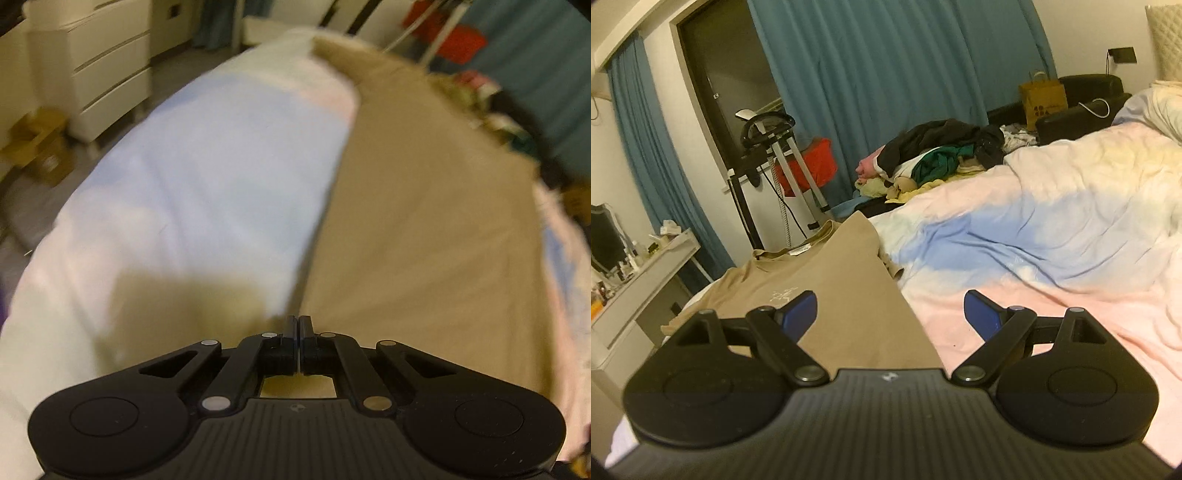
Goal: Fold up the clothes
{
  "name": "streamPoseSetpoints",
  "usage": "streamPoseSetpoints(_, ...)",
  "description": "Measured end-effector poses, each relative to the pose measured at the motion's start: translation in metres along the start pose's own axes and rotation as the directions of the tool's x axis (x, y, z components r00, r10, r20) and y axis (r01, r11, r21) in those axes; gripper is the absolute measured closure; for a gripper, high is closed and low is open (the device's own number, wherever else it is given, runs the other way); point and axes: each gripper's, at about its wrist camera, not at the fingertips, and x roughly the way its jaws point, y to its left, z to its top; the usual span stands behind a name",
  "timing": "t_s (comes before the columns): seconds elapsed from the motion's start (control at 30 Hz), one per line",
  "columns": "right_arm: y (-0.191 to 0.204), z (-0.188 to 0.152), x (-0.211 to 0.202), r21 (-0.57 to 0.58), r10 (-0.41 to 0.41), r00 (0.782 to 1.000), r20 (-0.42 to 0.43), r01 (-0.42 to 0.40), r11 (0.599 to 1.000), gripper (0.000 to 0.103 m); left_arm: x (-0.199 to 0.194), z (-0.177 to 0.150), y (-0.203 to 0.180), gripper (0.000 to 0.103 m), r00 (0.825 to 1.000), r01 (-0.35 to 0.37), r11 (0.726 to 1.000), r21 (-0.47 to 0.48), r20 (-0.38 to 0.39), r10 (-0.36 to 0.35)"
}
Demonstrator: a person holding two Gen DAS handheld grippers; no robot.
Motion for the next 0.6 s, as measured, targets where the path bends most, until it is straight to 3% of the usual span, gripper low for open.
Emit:
streamPoseSetpoints(0.1,-0.002,-0.001,-0.001,0.0,0.02,1.0,-0.014,-0.02,1.0,0.015,-0.002,0.001,-0.009,0.095,0.999,-0.025,0.999,0.048,0.042,0.023)
streamPoseSetpoints(0.17,-0.005,0.0,-0.003,0.018,0.037,0.999,-0.016,-0.036,0.999,0.015,-0.011,0.001,-0.025,0.077,0.993,-0.041,0.995,0.094,0.11,0.03)
streamPoseSetpoints(0.23,-0.008,0.001,-0.004,0.043,0.057,0.998,-0.015,-0.056,0.998,0.015,-0.022,0.002,-0.047,0.052,0.982,-0.06,0.988,0.143,0.187,0.032)
streamPoseSetpoints(0.33,-0.009,0.002,-0.001,0.076,0.087,0.996,-0.014,-0.086,0.993,0.015,-0.038,0.003,-0.094,0.041,0.957,-0.034,0.98,0.197,0.287,-0.024)
streamPoseSetpoints(0.4,-0.005,0.002,0.005,0.066,0.089,0.996,-0.018,-0.087,0.994,0.017,-0.048,0.003,-0.124,0.027,0.937,0.006,0.976,0.22,0.339,-0.082)
streamPoseSetpoints(0.43,-0.005,0.003,0.014,0.074,0.094,0.995,-0.03,-0.092,0.993,0.025,-0.051,0.003,-0.138,0.02,0.922,0.03,0.973,0.231,0.369,-0.116)
streamPoseSetpoints(0.53,-0.005,0.007,0.043,0.097,0.112,0.992,-0.066,-0.105,0.99,0.028,-0.047,0.002,-0.18,0.016,0.877,0.088,0.96,0.267,0.436,-0.201)
streamPoseSetpoints(0.6,-0.005,0.01,0.062,0.113,0.124,0.988,-0.089,-0.113,0.987,0.033,-0.026,-0.003,-0.208,0.015,0.839,0.066,0.961,0.27,0.507,-0.2)
